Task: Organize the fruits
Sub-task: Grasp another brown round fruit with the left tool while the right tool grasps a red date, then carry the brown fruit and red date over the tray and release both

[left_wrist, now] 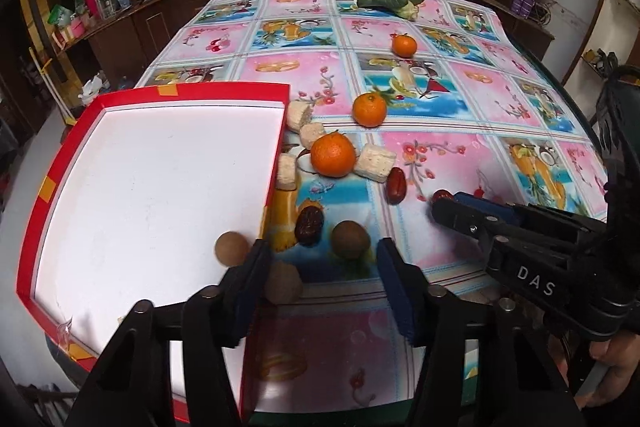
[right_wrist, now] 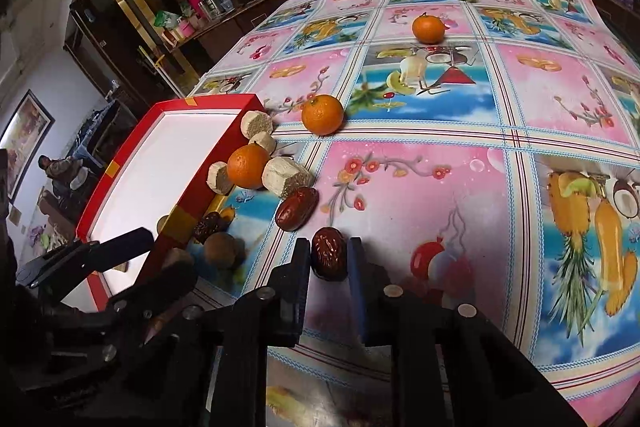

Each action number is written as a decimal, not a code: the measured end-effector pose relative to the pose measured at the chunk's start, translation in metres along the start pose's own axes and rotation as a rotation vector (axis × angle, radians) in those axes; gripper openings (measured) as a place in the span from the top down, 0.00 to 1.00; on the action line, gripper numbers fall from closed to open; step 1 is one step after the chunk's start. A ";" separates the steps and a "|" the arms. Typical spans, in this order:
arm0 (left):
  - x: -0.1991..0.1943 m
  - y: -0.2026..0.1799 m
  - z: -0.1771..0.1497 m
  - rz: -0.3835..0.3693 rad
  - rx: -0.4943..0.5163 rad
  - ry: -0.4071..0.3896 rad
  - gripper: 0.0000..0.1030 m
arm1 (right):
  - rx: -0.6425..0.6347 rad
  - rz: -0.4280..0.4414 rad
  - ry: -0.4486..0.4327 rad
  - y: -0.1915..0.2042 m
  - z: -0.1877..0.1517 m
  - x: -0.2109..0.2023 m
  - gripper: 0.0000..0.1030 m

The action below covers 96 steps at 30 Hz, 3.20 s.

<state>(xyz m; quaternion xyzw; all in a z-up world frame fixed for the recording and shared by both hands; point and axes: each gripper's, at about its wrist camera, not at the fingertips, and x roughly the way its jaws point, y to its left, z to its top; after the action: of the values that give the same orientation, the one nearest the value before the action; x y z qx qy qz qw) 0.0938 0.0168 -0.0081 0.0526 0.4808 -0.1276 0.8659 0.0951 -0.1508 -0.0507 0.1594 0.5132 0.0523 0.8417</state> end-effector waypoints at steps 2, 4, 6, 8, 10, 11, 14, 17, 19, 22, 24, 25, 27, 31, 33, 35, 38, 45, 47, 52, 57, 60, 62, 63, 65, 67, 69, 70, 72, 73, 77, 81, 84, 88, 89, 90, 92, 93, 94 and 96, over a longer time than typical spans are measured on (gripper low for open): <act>0.003 -0.005 0.001 -0.002 0.014 0.004 0.53 | 0.018 0.015 -0.015 -0.006 -0.001 -0.006 0.82; 0.008 -0.008 0.001 -0.001 0.028 0.016 0.53 | 0.041 0.030 -0.052 -0.015 -0.001 -0.016 0.82; 0.019 -0.013 0.002 -0.011 0.038 0.049 0.55 | 0.072 0.036 -0.093 -0.025 0.001 -0.025 0.82; 0.030 -0.015 0.003 0.001 0.038 0.079 0.67 | 0.113 0.030 -0.123 -0.037 0.004 -0.030 0.82; 0.039 -0.014 0.006 0.010 0.031 0.105 0.71 | 0.128 0.033 -0.139 -0.043 0.004 -0.031 0.82; 0.041 -0.016 0.008 0.029 0.035 0.089 0.72 | 0.134 0.035 -0.144 -0.046 0.004 -0.031 0.82; 0.045 -0.021 0.010 0.047 0.047 0.087 0.76 | 0.151 0.041 -0.147 -0.050 0.003 -0.028 0.82; 0.046 -0.026 0.008 0.065 0.060 0.069 0.77 | 0.169 0.066 -0.148 -0.054 0.003 -0.028 0.82; 0.045 -0.026 0.006 0.042 0.050 0.065 0.77 | 0.199 0.089 -0.137 -0.060 0.001 -0.025 0.82; 0.041 -0.022 0.004 -0.015 0.041 0.074 0.77 | 0.216 0.092 -0.133 -0.063 0.001 -0.024 0.82; 0.041 -0.022 0.003 -0.012 0.046 0.073 0.77 | 0.209 0.089 -0.135 -0.061 0.001 -0.024 0.82; 0.040 -0.022 0.003 -0.008 0.050 0.071 0.77 | 0.203 0.075 -0.127 -0.060 0.001 -0.023 0.82; 0.039 -0.022 0.001 0.017 0.062 0.063 0.77 | 0.177 0.007 -0.105 -0.053 0.001 -0.021 0.82; 0.035 -0.021 -0.005 0.035 0.065 0.051 0.77 | 0.045 -0.173 -0.038 -0.028 -0.002 -0.025 0.82; 0.030 -0.020 -0.007 0.041 0.064 0.046 0.77 | -0.025 -0.254 -0.036 -0.015 -0.005 -0.029 0.82; 0.022 -0.017 -0.009 0.049 0.064 0.031 0.77 | -0.063 -0.281 -0.034 -0.006 -0.007 -0.036 0.82; 0.008 -0.012 -0.012 0.066 0.060 0.009 0.77 | -0.074 -0.247 -0.032 0.003 -0.007 -0.041 0.82; -0.023 0.015 -0.018 0.103 0.025 -0.011 0.77 | -0.164 -0.233 -0.012 0.041 -0.005 -0.035 0.82; -0.031 0.025 -0.020 0.116 0.011 -0.003 0.77 | -0.199 -0.213 0.002 0.055 -0.003 -0.032 0.82; -0.045 0.062 -0.020 0.138 -0.052 0.027 0.77 | -0.254 -0.129 0.045 0.084 0.004 -0.023 0.82; -0.059 0.100 -0.007 0.194 -0.123 0.025 0.77 | -0.312 -0.073 0.066 0.120 0.016 -0.008 0.82; -0.069 0.120 0.001 0.218 -0.151 0.008 0.77 | -0.335 -0.040 0.086 0.139 0.022 0.000 0.82; -0.070 0.129 0.004 0.227 -0.159 0.001 0.77 | -0.354 -0.023 0.092 0.151 0.027 0.003 0.82; -0.068 0.133 0.006 0.229 -0.159 0.005 0.77 | -0.364 -0.019 0.095 0.157 0.029 0.006 0.82; -0.055 0.138 0.008 0.226 -0.149 0.032 0.77 | -0.379 -0.016 0.108 0.167 0.034 0.014 0.82; -0.040 0.140 0.008 0.216 -0.135 0.056 0.77 | -0.390 -0.022 0.128 0.175 0.038 0.026 0.82; -0.022 0.143 0.009 0.209 -0.116 0.086 0.77 | -0.397 -0.041 0.152 0.179 0.042 0.040 0.82; -0.015 0.144 0.011 0.207 -0.109 0.095 0.77 | -0.401 -0.049 0.161 0.180 0.043 0.045 0.82; -0.002 0.147 0.012 0.199 -0.085 0.118 0.77 | -0.410 -0.073 0.185 0.183 0.047 0.059 0.82; 0.002 0.150 0.013 0.202 -0.078 0.123 0.77 | -0.414 -0.082 0.193 0.183 0.047 0.063 0.82; 0.012 0.159 0.013 0.197 -0.070 0.141 0.76 | -0.451 -0.116 0.221 0.189 0.051 0.081 0.82; 0.015 0.163 0.016 0.199 -0.072 0.144 0.76 | -0.471 -0.125 0.251 0.193 0.049 0.095 0.82; 0.011 0.158 0.016 0.223 -0.062 0.153 0.76 | -0.486 -0.131 0.265 0.196 0.044 0.102 0.81; 0.003 0.151 0.011 0.208 -0.072 0.124 0.30 | -0.507 -0.122 0.258 0.198 0.038 0.098 0.67; -0.001 0.150 0.010 0.207 -0.081 0.100 0.22 | -0.504 -0.123 0.249 0.197 0.038 0.097 0.64; -0.010 0.146 0.009 0.211 -0.089 0.070 0.21 | -0.490 -0.118 0.220 0.194 0.038 0.088 0.58; -0.023 0.138 0.007 0.209 -0.101 0.031 0.20 | -0.463 -0.110 0.168 0.185 0.039 0.068 0.52; -0.031 0.130 0.007 0.201 -0.110 0.006 0.19 | -0.456 -0.107 0.154 0.182 0.039 0.063 0.46; -0.036 0.126 0.006 0.194 -0.114 -0.007 0.17 | -0.441 -0.102 0.127 0.173 0.038 0.049 0.41; -0.047 0.107 0.006 0.176 -0.105 -0.035 0.16 | -0.416 -0.093 0.095 0.159 0.038 0.033 0.38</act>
<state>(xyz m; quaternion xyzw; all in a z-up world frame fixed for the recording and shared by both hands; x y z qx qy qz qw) 0.1039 0.1263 0.0310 0.0468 0.4651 -0.0268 0.8836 0.1561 -0.0004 -0.0110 -0.0441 0.5374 0.1255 0.8328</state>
